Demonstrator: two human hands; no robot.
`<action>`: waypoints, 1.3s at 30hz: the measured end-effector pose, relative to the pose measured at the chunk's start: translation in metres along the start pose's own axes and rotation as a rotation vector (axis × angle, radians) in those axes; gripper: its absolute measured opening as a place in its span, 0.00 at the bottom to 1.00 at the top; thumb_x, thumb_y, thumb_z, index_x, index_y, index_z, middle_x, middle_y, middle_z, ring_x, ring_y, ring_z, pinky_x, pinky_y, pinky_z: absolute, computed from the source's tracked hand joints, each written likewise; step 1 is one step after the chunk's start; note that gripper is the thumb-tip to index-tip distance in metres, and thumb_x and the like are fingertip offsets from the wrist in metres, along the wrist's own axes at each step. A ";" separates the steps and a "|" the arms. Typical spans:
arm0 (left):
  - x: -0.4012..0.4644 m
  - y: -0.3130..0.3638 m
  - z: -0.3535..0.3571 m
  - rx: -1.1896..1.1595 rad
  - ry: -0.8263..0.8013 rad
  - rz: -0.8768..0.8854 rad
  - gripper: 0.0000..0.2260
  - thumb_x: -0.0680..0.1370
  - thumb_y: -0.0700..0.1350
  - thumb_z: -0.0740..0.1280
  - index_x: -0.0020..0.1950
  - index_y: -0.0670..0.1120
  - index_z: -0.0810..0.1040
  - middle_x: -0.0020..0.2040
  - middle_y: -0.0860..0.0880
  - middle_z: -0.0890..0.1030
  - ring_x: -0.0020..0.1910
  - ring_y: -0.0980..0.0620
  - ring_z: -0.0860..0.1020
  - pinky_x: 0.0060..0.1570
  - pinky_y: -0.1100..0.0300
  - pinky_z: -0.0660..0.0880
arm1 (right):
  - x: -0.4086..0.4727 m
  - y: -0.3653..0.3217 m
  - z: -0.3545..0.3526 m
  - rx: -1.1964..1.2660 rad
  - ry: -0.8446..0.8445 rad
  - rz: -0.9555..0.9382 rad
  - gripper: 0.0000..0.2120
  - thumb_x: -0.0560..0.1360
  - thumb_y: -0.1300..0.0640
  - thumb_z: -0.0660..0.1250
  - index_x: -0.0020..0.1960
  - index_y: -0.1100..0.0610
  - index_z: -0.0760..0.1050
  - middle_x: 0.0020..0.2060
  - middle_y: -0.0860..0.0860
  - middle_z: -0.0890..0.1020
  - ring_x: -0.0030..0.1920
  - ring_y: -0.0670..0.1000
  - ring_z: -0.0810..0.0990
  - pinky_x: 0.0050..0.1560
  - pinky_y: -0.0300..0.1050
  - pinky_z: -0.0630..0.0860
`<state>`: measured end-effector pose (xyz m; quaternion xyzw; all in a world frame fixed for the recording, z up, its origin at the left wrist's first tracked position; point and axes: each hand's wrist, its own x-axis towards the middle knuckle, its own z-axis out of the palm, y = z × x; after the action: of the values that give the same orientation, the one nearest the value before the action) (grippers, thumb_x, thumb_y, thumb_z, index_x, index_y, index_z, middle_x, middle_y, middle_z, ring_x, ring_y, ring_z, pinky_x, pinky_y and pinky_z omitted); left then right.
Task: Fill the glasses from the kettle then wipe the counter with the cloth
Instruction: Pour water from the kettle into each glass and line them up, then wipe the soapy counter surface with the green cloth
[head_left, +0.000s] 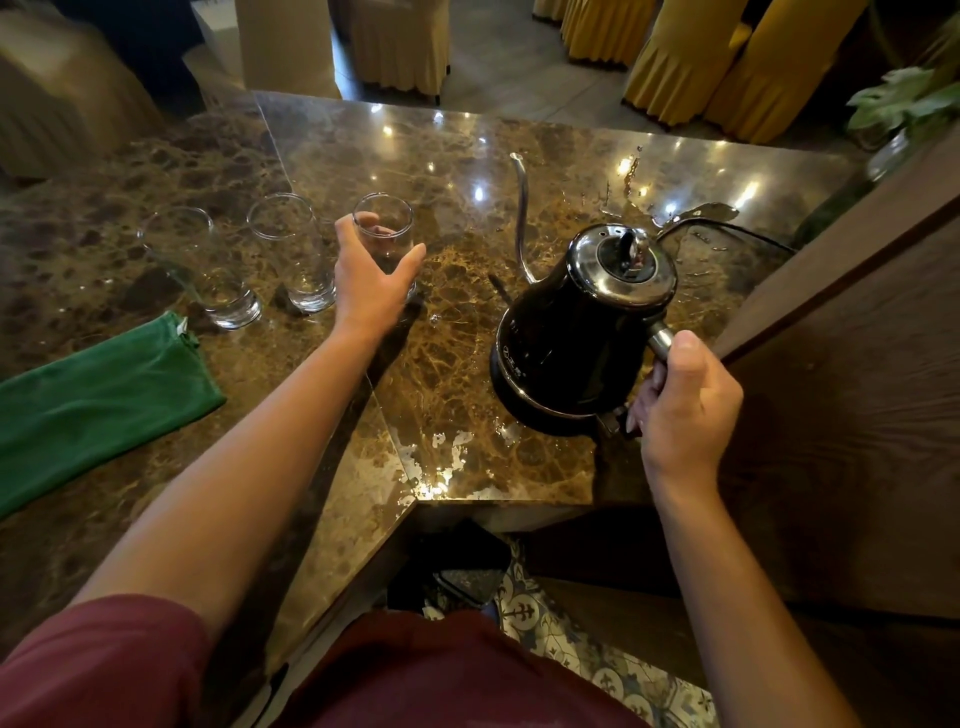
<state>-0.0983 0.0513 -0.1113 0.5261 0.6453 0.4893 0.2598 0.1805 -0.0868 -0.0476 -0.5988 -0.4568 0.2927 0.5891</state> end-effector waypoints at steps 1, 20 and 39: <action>-0.001 0.000 -0.001 0.002 0.002 0.000 0.29 0.74 0.55 0.75 0.68 0.47 0.67 0.60 0.47 0.79 0.59 0.50 0.80 0.65 0.50 0.76 | 0.000 0.000 0.000 -0.006 0.000 -0.008 0.22 0.81 0.43 0.58 0.34 0.55 0.67 0.22 0.48 0.69 0.21 0.50 0.66 0.23 0.51 0.67; -0.071 0.005 -0.038 0.021 -0.077 -0.121 0.38 0.79 0.52 0.72 0.82 0.43 0.57 0.78 0.43 0.67 0.76 0.48 0.68 0.72 0.57 0.66 | -0.004 -0.034 -0.011 -0.166 0.104 -0.374 0.05 0.78 0.60 0.65 0.53 0.52 0.73 0.49 0.50 0.77 0.49 0.51 0.77 0.50 0.45 0.75; -0.197 -0.002 -0.159 0.483 0.199 0.013 0.15 0.81 0.46 0.69 0.67 0.45 0.81 0.70 0.45 0.77 0.73 0.48 0.71 0.72 0.58 0.62 | -0.048 -0.031 0.073 -0.309 -0.685 -0.692 0.21 0.82 0.49 0.64 0.73 0.53 0.75 0.72 0.53 0.76 0.72 0.53 0.72 0.72 0.49 0.69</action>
<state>-0.1731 -0.1896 -0.0866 0.5265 0.7623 0.3719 0.0587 0.0895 -0.1011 -0.0362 -0.3624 -0.8331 0.1890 0.3727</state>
